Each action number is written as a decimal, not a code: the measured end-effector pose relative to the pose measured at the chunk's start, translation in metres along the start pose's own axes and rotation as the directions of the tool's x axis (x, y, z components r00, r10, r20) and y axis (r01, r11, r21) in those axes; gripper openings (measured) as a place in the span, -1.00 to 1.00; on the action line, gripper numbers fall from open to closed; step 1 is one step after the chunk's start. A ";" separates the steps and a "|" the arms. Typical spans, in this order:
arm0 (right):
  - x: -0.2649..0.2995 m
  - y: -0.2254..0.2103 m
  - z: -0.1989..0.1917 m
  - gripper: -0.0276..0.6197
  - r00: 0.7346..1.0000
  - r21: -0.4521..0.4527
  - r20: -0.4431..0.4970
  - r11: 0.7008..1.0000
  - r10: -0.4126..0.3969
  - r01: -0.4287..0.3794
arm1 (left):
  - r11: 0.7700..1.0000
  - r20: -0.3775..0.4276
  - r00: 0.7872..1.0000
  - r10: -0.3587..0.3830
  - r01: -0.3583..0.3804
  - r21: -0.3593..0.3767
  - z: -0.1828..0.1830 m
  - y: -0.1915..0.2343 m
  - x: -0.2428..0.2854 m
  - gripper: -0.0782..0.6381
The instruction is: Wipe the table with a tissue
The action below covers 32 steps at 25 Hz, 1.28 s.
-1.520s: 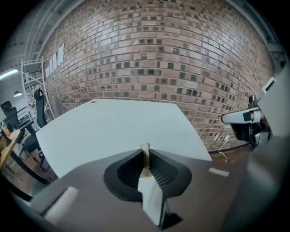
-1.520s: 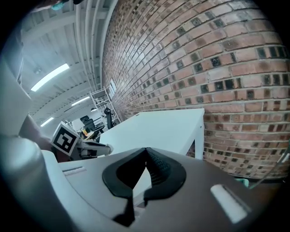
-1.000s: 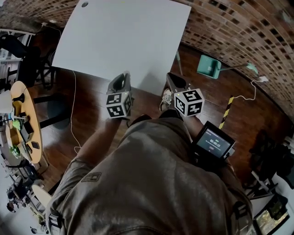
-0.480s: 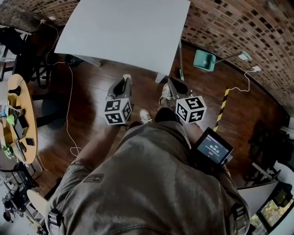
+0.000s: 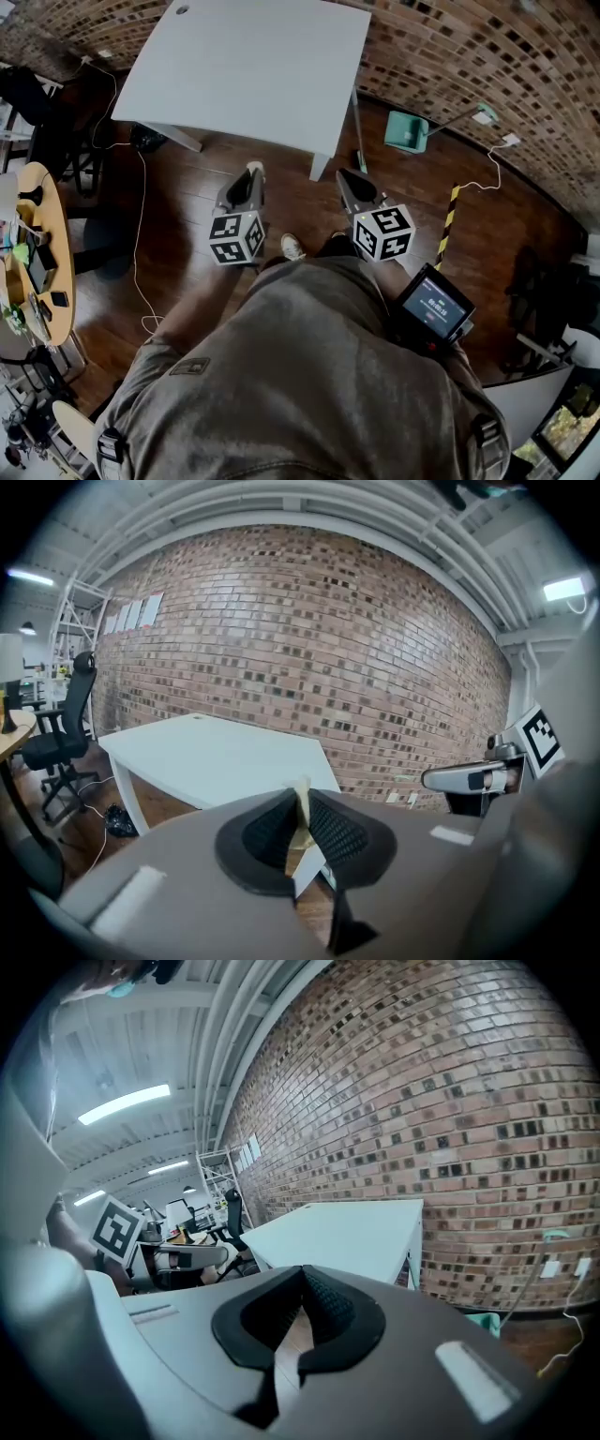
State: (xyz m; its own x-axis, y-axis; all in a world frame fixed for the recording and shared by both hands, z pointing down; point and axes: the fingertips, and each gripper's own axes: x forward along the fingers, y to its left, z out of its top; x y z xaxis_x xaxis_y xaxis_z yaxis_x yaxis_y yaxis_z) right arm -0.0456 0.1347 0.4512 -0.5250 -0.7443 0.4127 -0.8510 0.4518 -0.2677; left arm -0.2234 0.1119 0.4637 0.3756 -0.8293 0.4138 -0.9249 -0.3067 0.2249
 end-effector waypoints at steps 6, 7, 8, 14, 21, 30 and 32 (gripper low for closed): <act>-0.013 -0.015 0.023 -0.88 0.999 -0.021 0.030 0.999 0.025 -0.025 | 1.000 0.013 1.000 -0.004 0.004 -0.010 0.013 -0.025 0.005 -0.67; -0.017 -0.019 0.026 -0.88 0.999 -0.023 0.040 0.999 0.025 -0.024 | 1.000 0.017 1.000 -0.008 0.008 -0.007 0.015 -0.031 0.007 -0.67; -0.020 -0.023 0.028 -0.88 0.999 -0.021 0.048 1.000 0.024 -0.023 | 1.000 0.021 1.000 -0.011 0.011 -0.003 0.016 -0.036 0.008 -0.67; -0.034 -0.030 0.026 -0.88 0.998 -0.002 0.067 1.000 0.019 -0.019 | 1.000 0.030 0.999 -0.019 0.019 0.008 0.019 -0.050 0.005 -0.67; -0.035 -0.026 0.031 -0.88 0.995 -0.007 0.091 0.999 0.046 -0.046 | 1.000 0.047 0.999 -0.011 0.010 0.018 0.027 -0.057 -0.002 -0.67; -0.036 -0.017 0.033 -0.88 0.993 -0.033 0.089 0.996 0.083 -0.080 | 1.000 0.055 0.998 0.009 -0.009 0.012 0.024 -0.057 -0.011 -0.67; -0.037 -0.016 0.034 -0.88 0.992 -0.038 0.089 0.996 0.089 -0.086 | 1.000 0.059 0.998 0.011 -0.012 0.012 0.025 -0.059 -0.012 -0.67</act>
State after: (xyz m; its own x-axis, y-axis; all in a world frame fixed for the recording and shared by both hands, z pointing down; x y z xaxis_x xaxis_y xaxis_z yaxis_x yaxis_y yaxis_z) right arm -0.0122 0.1385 0.4104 -0.5955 -0.7417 0.3085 -0.8025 0.5324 -0.2692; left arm -0.1749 0.1287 0.4237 0.3611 -0.8587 0.3637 -0.9299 -0.3022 0.2097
